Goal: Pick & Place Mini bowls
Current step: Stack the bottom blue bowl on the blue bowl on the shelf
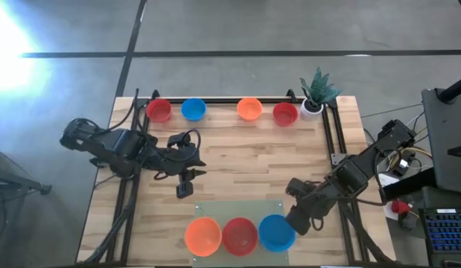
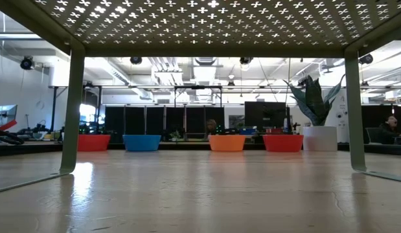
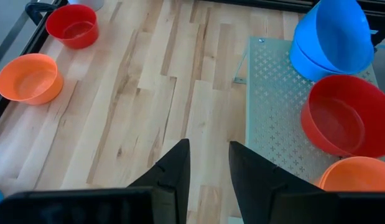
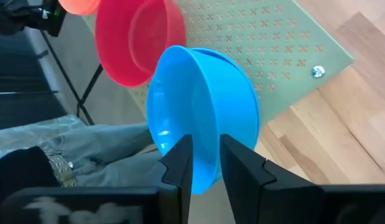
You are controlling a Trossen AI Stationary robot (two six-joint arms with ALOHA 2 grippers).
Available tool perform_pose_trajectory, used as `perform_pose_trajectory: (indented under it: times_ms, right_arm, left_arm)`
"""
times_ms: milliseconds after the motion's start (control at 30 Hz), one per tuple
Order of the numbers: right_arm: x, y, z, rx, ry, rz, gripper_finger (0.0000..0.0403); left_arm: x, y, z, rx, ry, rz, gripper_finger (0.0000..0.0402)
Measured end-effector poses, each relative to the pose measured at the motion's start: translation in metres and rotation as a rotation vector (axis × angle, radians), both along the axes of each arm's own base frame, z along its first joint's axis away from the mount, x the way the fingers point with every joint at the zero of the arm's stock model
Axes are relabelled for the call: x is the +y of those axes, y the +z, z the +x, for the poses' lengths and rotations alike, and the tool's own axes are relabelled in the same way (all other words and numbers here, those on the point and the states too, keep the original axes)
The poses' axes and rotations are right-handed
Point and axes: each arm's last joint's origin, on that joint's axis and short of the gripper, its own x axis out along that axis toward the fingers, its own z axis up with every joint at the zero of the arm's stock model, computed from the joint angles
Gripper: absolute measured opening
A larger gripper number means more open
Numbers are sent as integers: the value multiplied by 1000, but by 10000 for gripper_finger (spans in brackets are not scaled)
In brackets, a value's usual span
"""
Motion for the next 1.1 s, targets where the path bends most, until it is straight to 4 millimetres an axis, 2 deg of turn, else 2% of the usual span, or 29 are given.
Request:
perform_pose_trajectory:
  times_ms: [233, 367, 700, 933, 1100]
  right_arm:
    - [4, 2, 5, -95, 101, -44, 72]
    - [2, -1, 6, -123, 91, -108, 68]
    - [2, -18, 6, -76, 90, -151, 68]
    - [1, -17, 5, -79, 89, -150, 67]
    - [0, -9, 4, -110, 98, -143, 63]
  left_arm:
    - [0, 0, 0, 0, 0, 0, 103]
    - [0, 0, 0, 0, 0, 0, 103]
    - [0, 0, 0, 0, 0, 0, 103]
    - [0, 0, 0, 0, 1, 0, 103]
    - [0, 0, 0, 0, 1, 0, 103]
